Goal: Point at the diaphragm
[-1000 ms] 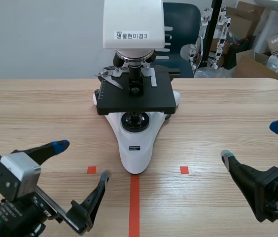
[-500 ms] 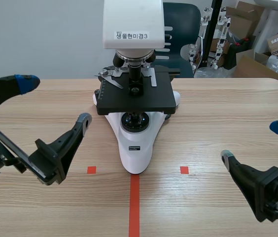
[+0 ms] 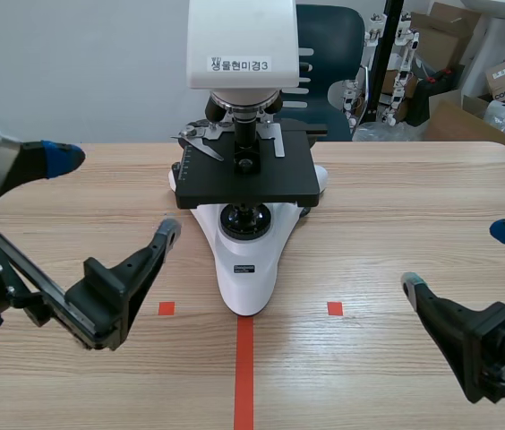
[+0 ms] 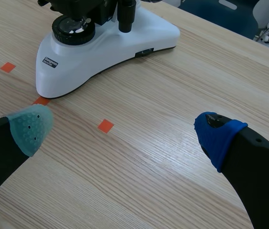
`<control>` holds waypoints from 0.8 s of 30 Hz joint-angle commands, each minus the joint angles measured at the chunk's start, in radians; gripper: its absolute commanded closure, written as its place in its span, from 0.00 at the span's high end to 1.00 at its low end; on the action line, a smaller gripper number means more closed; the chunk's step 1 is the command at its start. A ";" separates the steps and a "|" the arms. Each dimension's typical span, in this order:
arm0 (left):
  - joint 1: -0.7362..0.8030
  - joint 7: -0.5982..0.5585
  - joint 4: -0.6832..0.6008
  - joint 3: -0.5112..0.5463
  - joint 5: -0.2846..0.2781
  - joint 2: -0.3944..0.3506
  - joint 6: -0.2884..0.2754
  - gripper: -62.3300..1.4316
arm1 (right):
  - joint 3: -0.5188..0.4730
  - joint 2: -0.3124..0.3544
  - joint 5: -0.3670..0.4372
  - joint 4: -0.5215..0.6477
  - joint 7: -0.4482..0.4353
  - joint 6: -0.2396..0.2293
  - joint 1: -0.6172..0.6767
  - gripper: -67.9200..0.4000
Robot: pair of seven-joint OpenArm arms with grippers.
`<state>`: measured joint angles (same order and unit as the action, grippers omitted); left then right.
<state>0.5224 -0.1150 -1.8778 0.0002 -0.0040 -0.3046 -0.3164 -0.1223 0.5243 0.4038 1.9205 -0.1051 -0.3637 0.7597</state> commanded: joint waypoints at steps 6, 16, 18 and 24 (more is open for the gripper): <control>0.032 -0.093 0.003 -0.055 -0.010 -0.001 -0.014 1.00 | -0.001 0.013 0.007 0.008 -0.012 -0.003 -0.009 1.00; 0.070 -0.156 0.008 -0.179 0.102 -0.029 -0.002 1.00 | -0.001 0.013 0.008 0.008 -0.012 -0.003 -0.009 1.00; 0.066 -0.157 0.008 -0.191 0.101 -0.039 0.018 1.00 | -0.001 0.013 0.007 0.008 -0.012 -0.003 -0.009 1.00; 0.035 -0.158 0.009 -0.192 0.101 -0.048 0.019 1.00 | -0.001 0.013 0.008 0.008 -0.012 -0.003 -0.009 1.00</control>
<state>0.5663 -0.2592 -1.8622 -0.1970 0.1074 -0.3550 -0.2996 -0.1223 0.5243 0.4038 1.9205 -0.1036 -0.3641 0.7597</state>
